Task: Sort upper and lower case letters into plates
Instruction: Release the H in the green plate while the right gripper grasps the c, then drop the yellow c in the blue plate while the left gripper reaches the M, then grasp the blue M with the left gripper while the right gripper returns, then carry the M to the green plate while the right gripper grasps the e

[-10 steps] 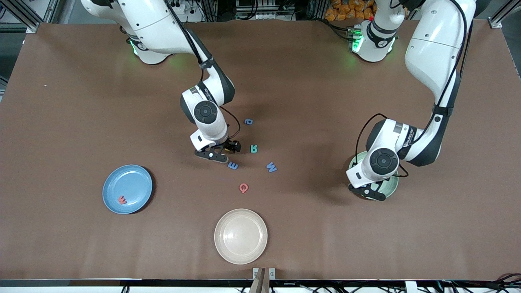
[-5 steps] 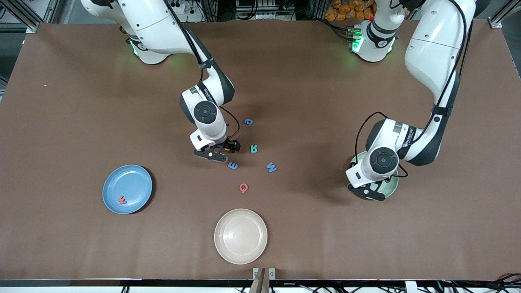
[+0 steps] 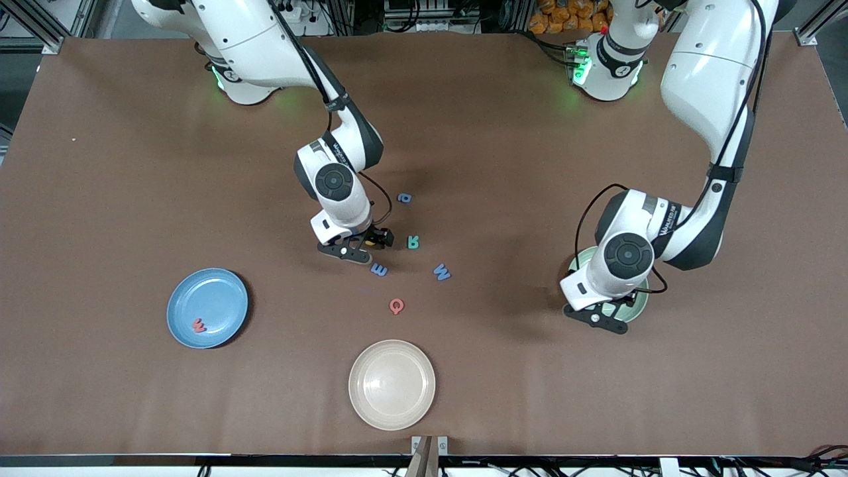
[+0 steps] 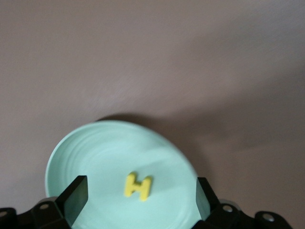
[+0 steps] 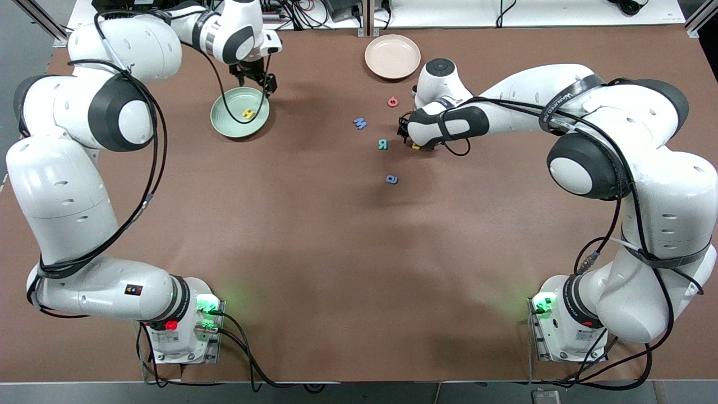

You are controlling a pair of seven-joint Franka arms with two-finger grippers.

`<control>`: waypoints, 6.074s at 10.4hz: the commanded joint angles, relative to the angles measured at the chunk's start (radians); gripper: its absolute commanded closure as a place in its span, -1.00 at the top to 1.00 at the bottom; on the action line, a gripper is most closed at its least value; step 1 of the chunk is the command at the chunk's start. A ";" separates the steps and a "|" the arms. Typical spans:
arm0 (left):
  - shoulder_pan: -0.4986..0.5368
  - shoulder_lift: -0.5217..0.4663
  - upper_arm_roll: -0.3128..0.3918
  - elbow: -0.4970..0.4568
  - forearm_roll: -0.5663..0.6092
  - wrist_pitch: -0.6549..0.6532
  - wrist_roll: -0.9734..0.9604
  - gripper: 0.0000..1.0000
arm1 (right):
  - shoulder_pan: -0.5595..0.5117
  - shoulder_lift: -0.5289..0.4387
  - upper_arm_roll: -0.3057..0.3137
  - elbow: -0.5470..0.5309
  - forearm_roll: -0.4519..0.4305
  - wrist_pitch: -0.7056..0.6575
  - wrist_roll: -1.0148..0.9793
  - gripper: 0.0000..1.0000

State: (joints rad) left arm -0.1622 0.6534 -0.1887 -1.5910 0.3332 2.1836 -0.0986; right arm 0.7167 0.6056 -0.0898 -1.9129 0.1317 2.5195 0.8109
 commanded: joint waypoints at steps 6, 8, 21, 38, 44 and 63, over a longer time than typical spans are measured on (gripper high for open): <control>-0.085 0.000 -0.109 -0.007 0.020 0.305 -0.093 1.00 | 0.017 -0.003 0.002 -0.009 0.022 0.027 -0.006 -0.97; -0.129 0.014 -0.109 -0.015 0.026 0.453 -0.165 1.00 | 0.015 -0.004 0.001 -0.009 0.022 0.027 -0.015 -0.98; -0.401 0.107 0.107 -0.147 0.030 0.832 -0.274 1.00 | -0.485 -0.063 -0.151 0.061 0.008 -0.008 -0.840 -0.41; -0.422 0.190 0.107 -0.179 0.026 0.907 -0.368 0.66 | -0.387 -0.078 -0.148 0.058 0.009 -0.171 -0.836 1.00; -0.476 0.167 0.109 -0.204 0.027 0.821 -0.481 0.65 | -0.370 -0.160 -0.145 0.017 0.012 -0.237 -0.829 1.00; -0.267 -0.101 -0.015 -0.264 0.060 0.311 -0.266 -1.00 | 0.070 -0.247 -0.110 -0.118 0.020 -0.134 -0.242 1.00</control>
State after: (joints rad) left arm -0.5352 0.6145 -0.1227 -1.8031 0.3859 2.5427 -0.4374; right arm 0.7542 0.3289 -0.2168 -2.0353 0.1350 2.3493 0.4907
